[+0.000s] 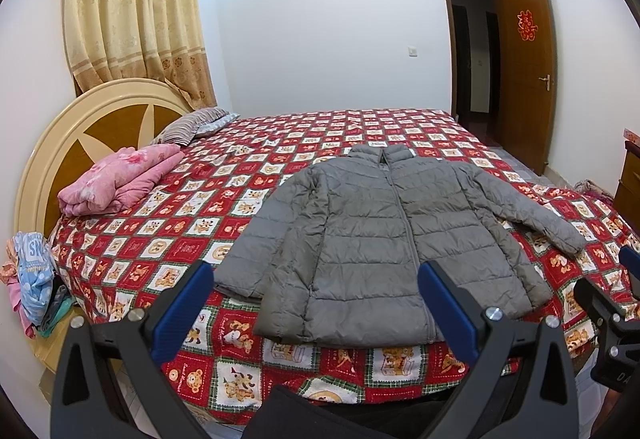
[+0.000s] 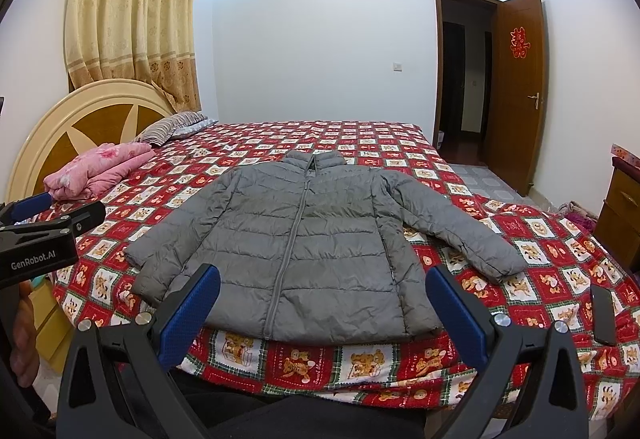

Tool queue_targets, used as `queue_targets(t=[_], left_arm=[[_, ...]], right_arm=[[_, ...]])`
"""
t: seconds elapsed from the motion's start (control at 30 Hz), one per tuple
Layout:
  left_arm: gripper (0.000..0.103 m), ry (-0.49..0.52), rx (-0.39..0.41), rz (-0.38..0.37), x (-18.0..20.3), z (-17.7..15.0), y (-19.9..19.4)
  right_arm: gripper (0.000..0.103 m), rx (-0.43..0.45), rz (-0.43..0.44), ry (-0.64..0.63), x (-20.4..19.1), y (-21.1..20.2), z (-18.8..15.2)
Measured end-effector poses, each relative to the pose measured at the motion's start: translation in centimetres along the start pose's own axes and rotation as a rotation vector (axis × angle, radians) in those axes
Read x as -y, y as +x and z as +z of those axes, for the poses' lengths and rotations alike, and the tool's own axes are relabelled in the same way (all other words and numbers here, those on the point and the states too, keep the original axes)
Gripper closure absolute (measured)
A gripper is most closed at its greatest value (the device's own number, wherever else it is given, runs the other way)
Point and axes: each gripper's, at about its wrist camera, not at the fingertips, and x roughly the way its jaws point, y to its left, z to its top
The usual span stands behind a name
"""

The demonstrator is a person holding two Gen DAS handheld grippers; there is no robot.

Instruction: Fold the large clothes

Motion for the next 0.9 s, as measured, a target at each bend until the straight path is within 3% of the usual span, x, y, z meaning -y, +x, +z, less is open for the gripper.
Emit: queue_targets(t=[0.9], left_arm=[[0.0,-0.003,0.005,0.001,-0.74,0.03,-0.12]], right_arm=[[0.001,-0.004,0.005,0.001,-0.15,0.07,-0.19]])
